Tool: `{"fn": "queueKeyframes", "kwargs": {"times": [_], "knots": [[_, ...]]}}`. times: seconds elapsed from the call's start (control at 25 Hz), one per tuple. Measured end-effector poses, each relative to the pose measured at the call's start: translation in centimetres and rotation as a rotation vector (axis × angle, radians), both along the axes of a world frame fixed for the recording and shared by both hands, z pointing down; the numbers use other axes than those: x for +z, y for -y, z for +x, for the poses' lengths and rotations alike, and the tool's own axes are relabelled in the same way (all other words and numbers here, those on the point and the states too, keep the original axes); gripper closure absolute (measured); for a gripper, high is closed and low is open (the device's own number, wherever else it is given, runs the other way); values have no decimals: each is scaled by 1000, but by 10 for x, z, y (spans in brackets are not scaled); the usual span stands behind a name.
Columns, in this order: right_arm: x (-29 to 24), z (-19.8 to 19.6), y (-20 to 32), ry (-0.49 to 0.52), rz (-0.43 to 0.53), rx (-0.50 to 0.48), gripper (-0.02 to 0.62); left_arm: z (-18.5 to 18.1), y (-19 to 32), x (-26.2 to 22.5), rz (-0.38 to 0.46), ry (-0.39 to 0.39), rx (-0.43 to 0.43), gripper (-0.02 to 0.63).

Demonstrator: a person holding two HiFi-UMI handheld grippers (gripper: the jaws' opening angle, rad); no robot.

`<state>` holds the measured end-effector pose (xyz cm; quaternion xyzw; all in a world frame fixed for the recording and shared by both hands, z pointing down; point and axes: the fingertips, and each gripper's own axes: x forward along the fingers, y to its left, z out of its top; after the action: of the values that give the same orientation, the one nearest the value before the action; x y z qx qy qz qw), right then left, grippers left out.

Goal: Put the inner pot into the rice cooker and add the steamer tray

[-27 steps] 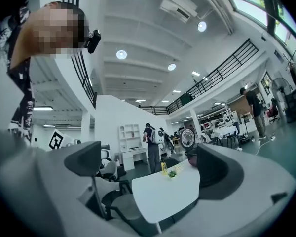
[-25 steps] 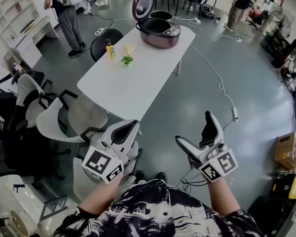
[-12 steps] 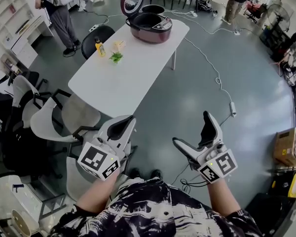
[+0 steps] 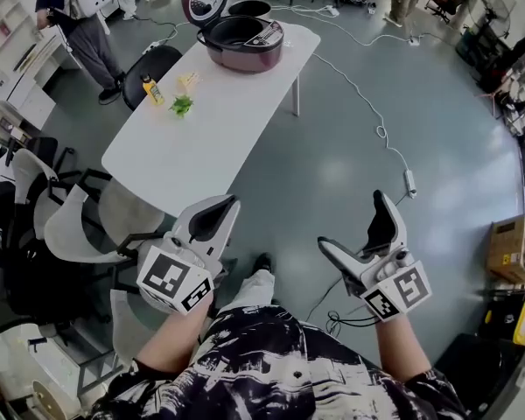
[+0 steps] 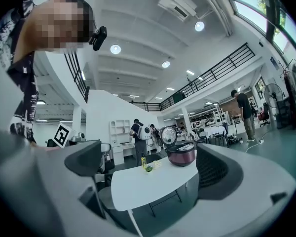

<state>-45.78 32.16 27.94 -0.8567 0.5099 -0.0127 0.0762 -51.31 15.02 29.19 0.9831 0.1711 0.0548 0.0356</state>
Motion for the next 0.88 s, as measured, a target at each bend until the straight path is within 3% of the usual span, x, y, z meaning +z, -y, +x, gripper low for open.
{"fn": "queueKeyframes", "kwargs": {"times": [0.52, 0.88], "knots": [[0, 180, 54, -15, -41, 66, 43, 203, 36, 10, -28, -5, 127, 601], [-5, 280, 61, -11, -21, 29, 44, 303, 37, 7, -18, 8, 99, 601]]}}
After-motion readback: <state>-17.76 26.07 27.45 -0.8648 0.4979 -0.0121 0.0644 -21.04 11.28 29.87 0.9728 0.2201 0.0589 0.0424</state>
